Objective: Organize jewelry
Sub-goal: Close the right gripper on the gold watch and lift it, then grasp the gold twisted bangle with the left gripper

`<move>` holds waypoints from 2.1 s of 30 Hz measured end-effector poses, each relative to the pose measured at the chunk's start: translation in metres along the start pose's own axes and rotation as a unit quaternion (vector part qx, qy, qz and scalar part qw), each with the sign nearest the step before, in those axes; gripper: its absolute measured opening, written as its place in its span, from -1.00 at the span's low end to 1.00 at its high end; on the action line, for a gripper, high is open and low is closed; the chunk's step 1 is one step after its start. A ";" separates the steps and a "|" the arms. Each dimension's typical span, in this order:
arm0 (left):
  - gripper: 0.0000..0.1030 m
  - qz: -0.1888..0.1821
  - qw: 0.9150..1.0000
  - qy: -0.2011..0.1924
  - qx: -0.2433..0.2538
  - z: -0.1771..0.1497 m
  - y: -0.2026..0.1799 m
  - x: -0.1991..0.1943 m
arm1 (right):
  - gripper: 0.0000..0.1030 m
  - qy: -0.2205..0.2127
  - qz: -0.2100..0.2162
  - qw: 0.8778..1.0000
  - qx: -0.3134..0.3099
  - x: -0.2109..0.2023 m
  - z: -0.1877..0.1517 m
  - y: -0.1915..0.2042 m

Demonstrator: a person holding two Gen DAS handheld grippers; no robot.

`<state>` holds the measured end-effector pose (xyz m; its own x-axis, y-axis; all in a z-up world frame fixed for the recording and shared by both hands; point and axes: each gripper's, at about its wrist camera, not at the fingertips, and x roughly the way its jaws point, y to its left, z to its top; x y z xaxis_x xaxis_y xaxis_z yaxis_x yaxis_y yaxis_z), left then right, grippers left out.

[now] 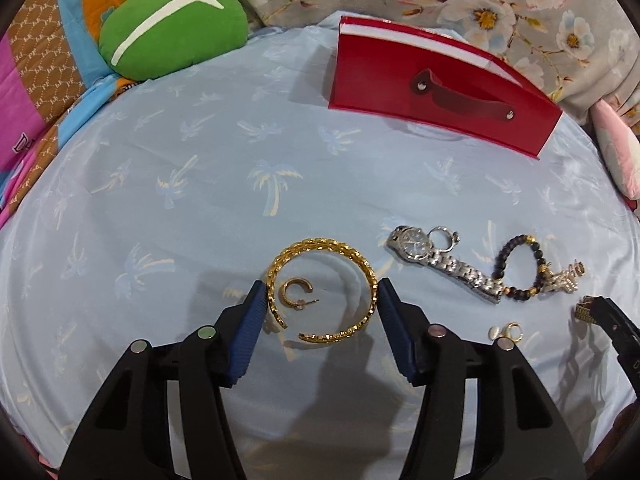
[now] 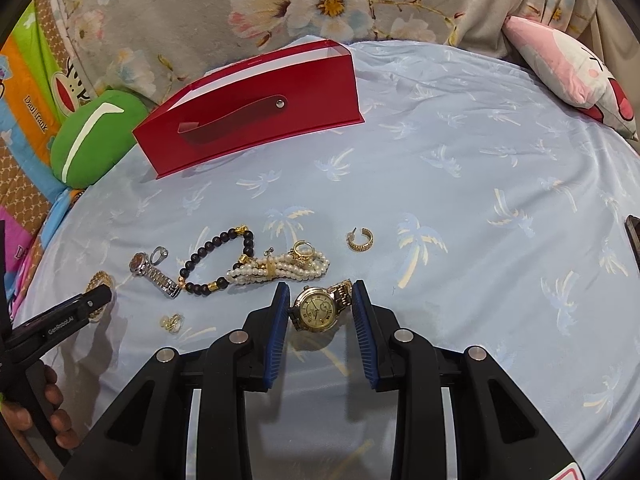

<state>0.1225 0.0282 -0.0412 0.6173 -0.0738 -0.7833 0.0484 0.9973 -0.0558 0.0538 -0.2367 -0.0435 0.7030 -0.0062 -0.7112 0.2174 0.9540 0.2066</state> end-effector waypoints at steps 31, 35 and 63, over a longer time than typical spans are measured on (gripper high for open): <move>0.07 -0.037 0.999 -0.029 0.009 0.000 -0.009 -0.051 | -0.67 0.023 -0.017 1.000 -0.005 0.012 -0.013 -0.003; 0.06 -0.037 0.999 -0.028 0.009 0.000 -0.009 -0.050 | -0.68 0.017 -0.010 1.000 0.000 0.008 -0.014 -0.005; 0.41 -0.025 0.999 0.034 0.027 -0.029 -0.008 -0.012 | -0.69 -0.007 0.023 1.000 -0.012 -0.016 -0.004 0.009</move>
<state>0.0919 0.0215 -0.0496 0.5581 -0.1204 -0.8210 0.1215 0.9906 -0.0626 0.0418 -0.2264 -0.0330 0.7208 0.0342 -0.6923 0.1683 0.9602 0.2227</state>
